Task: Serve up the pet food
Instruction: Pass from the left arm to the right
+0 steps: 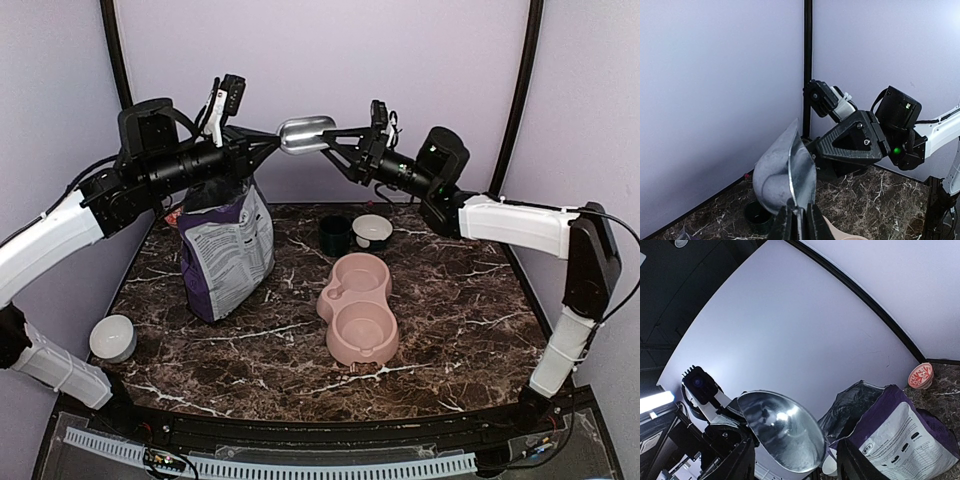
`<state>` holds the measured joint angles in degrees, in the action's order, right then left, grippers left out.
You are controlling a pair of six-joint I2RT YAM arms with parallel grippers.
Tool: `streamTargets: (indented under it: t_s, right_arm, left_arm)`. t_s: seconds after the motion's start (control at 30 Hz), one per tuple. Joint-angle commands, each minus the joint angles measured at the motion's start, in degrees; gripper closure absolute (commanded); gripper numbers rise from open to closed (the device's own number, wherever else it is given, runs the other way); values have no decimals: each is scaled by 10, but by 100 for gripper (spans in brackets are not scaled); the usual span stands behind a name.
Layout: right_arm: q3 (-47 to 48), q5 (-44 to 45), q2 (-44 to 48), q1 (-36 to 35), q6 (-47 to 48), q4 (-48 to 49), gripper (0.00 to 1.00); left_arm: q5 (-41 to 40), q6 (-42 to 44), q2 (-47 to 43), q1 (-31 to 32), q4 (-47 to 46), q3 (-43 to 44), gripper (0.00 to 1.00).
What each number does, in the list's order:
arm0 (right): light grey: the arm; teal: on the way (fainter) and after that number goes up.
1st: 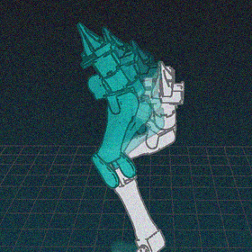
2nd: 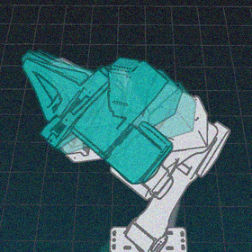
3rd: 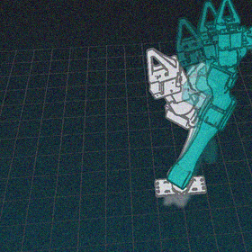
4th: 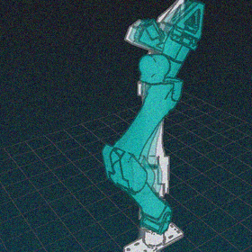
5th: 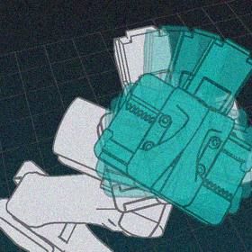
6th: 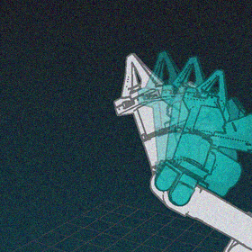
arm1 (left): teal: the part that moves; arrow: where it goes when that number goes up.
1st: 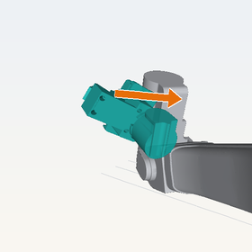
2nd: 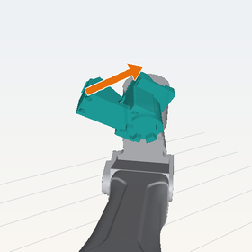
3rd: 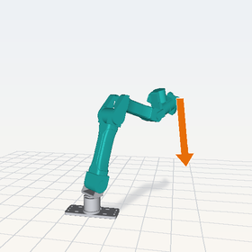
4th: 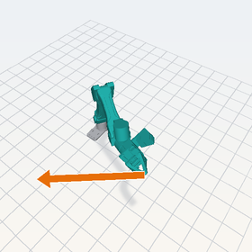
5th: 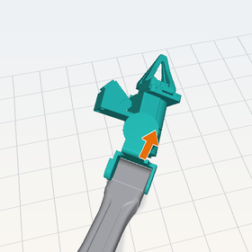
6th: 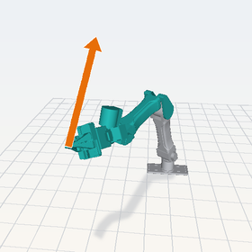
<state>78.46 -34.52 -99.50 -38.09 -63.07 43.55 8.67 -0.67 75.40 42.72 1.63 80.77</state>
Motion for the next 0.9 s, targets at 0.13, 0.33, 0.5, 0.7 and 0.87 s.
streamTargets:
  t_s: [0.13, 0.33, 0.5, 0.7, 0.87]
  right_arm:
    - [9, -11, -26, 0, -63, 74, 58]
    - [16, -3, -35, 0, -69, 76, 74]
    - [19, -11, -41, 0, -76, 82, 92]
    - [11, -18, -38, 2, -66, 90, 100]
    - [-4, -25, -30, 12, -44, 85, 100]
  left_arm:
    - [24, -4, -5, 4, -91, -36, 100]
    - [44, 23, -19, 7, -143, -93, 100]
    - [46, 38, -17, 8, -153, -115, 100]
    - [43, 52, -14, 8, -137, -119, 94]
    - [45, 69, -21, 8, -69, -104, 63]
